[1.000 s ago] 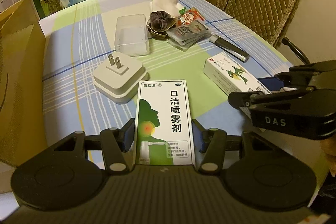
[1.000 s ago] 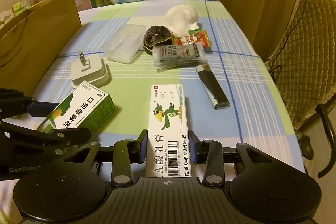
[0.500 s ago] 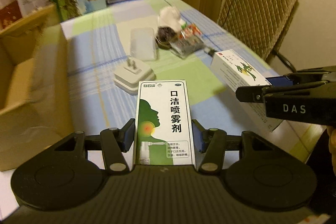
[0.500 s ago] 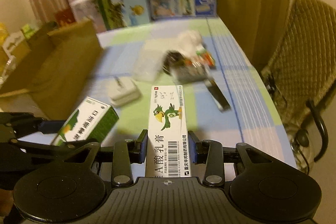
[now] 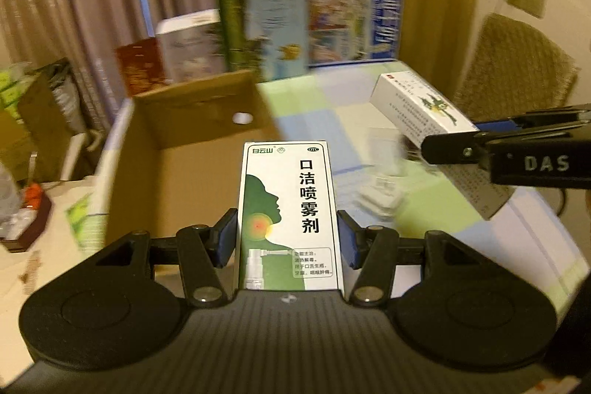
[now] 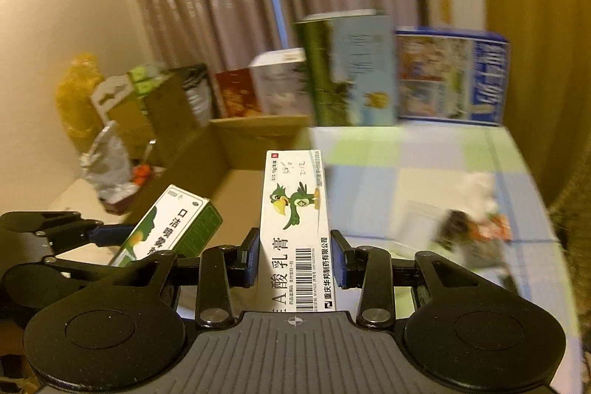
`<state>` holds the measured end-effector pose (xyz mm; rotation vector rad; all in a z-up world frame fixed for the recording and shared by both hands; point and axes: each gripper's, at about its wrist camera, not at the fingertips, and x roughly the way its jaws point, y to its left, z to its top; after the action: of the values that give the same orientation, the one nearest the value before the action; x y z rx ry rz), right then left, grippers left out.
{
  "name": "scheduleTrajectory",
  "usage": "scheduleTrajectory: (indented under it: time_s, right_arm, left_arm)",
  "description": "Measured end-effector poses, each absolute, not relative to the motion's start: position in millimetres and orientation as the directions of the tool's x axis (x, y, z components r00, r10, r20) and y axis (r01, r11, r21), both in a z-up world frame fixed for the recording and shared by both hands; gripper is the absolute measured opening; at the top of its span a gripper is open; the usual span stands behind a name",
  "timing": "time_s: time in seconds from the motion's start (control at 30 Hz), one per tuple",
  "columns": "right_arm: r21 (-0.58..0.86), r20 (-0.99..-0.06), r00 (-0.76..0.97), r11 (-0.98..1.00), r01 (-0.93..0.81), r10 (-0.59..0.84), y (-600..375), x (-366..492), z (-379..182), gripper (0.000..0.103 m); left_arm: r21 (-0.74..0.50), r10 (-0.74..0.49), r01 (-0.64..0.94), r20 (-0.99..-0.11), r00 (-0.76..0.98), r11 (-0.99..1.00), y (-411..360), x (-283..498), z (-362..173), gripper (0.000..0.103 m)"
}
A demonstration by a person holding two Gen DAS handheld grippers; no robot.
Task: Organize objects
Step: 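Carry both held boxes toward the open cardboard box with both tools, then lower both boxes into the cardboard box and open both tools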
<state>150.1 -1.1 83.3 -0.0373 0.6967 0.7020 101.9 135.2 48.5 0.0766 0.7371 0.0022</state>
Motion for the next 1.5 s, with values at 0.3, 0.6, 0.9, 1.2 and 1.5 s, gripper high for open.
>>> scheduleTrajectory:
  time_s: [0.3,0.6,0.9,1.2,1.5]
  right_arm:
    - [0.24,-0.637,0.468,0.734,-0.635,0.613,83.3,179.5,61.3,0.035]
    - [0.281,-0.671,0.438,0.752,-0.596,0.598,118.2,218.6,28.4,0.035]
    - [0.309,-0.647,0.445,0.747,-0.589,0.619,123.7,232.7,9.2,0.046]
    - [0.293,-0.581,0.512,0.75,-0.594,0.632,90.1,209.7,36.7,0.055]
    - [0.234,-0.567,0.578,0.788,-0.569,0.586,24.6,155.6,62.9,0.064]
  left_arm:
    - [0.07,0.088,-0.055,-0.695,0.713,0.996,213.9,126.3,38.5,0.05]
    - [0.045,0.074,-0.06,-0.711,0.7,0.997,242.8,155.3,14.3,0.05]
    - [0.024,0.066,-0.07,-0.715,0.696,0.997,254.0,180.5,-5.4,0.05]
    - [-0.001,0.087,-0.118,-0.666,0.741,0.993,251.2,155.7,14.3,0.057]
    - [-0.032,0.086,-0.139,-0.639,0.764,0.99,213.6,103.1,43.5,0.066]
